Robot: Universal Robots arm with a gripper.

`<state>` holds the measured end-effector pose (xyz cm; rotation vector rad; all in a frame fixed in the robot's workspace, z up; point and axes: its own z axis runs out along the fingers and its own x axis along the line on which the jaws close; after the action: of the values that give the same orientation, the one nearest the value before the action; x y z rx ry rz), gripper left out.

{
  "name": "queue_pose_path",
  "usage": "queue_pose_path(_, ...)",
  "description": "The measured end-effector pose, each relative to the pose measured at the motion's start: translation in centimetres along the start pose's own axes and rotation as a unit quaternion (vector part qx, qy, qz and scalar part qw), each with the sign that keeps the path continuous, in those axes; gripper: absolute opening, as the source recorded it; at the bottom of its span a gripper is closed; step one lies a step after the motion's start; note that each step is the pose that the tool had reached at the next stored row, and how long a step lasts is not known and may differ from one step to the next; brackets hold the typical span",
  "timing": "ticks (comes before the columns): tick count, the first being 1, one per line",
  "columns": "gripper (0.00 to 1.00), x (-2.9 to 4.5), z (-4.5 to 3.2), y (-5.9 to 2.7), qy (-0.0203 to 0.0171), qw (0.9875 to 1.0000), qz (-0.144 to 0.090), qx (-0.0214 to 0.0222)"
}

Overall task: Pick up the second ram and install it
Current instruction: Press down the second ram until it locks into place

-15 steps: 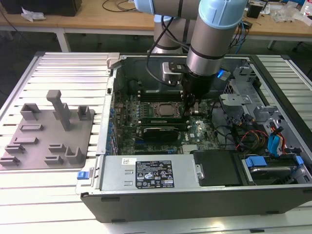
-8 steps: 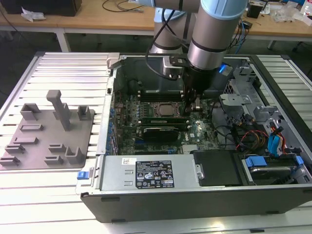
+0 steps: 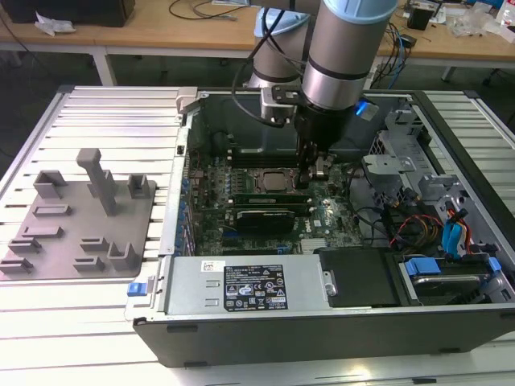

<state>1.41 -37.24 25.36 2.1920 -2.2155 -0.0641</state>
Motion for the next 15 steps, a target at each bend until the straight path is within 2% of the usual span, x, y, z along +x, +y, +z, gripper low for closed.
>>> queue_pose_path(1,0.08,0.00,0.03,0.51,0.0000,1.0000,0.000,0.0000)
queue_pose_path(5,0.08,0.01,0.07,1.48,0.0000,1.0000,0.000,0.0000)
queue_pose_path(13,0.08,0.05,0.25,5.19,-0.0001,1.0000,0.000,0.0005)
queue_pose_path(15,0.08,0.06,0.31,5.90,-0.0001,1.0000,0.000,0.0007)
